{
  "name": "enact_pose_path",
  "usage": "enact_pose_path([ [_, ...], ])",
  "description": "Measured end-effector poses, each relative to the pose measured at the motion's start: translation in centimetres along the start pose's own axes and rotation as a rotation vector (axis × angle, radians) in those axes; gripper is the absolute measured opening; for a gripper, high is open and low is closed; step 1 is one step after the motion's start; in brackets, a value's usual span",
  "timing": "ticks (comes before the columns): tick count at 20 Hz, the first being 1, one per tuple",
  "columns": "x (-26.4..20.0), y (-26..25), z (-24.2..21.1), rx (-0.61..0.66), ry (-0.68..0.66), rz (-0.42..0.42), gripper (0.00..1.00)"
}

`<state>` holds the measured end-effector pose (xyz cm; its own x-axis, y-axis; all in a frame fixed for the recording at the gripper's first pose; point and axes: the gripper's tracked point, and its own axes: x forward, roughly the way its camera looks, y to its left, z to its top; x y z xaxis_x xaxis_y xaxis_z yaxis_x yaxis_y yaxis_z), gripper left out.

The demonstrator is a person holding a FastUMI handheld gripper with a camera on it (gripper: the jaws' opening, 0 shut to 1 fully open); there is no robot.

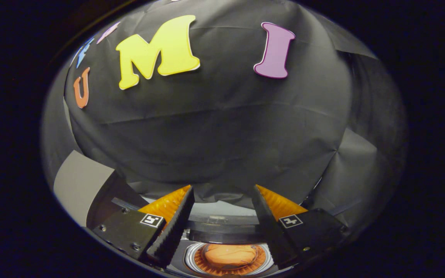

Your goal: Put the clothes into the washing machine and then close the washing machine lid.

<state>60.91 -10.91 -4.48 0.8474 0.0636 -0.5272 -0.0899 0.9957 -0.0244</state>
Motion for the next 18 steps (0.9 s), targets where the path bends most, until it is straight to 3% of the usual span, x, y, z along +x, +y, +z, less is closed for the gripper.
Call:
enact_pose_path([
  [18,-5.2,0.4,-4.2,-0.010,-0.135,-0.020,0.94],
])
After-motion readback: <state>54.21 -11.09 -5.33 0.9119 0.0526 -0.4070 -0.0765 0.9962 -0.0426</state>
